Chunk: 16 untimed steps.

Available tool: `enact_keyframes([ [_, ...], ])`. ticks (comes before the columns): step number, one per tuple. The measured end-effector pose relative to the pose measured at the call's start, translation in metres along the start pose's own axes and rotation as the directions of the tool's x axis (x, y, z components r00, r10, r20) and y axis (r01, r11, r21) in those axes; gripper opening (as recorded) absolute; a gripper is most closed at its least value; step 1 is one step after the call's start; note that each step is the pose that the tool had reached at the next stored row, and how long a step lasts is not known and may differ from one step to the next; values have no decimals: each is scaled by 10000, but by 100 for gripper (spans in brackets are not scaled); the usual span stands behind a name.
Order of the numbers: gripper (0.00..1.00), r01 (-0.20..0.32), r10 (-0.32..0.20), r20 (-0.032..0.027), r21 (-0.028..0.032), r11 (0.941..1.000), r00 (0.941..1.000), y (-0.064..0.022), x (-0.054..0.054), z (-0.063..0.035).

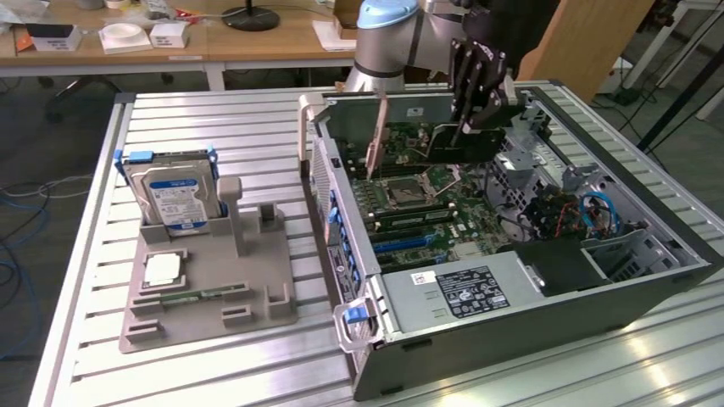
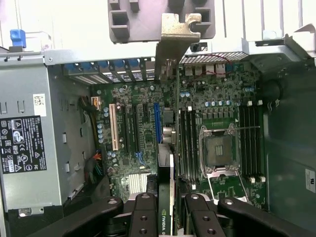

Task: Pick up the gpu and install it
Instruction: 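Insert the gpu into the slot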

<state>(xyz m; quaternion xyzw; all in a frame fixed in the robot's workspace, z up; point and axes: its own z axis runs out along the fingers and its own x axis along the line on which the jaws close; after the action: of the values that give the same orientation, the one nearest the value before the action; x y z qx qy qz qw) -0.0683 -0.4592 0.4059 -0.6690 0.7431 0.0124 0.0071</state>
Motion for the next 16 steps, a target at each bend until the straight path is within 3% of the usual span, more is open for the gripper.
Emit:
enact_keyframes([
  [16, 26, 36, -36, 4, 42, 10000, 10000, -2, 8, 308],
])
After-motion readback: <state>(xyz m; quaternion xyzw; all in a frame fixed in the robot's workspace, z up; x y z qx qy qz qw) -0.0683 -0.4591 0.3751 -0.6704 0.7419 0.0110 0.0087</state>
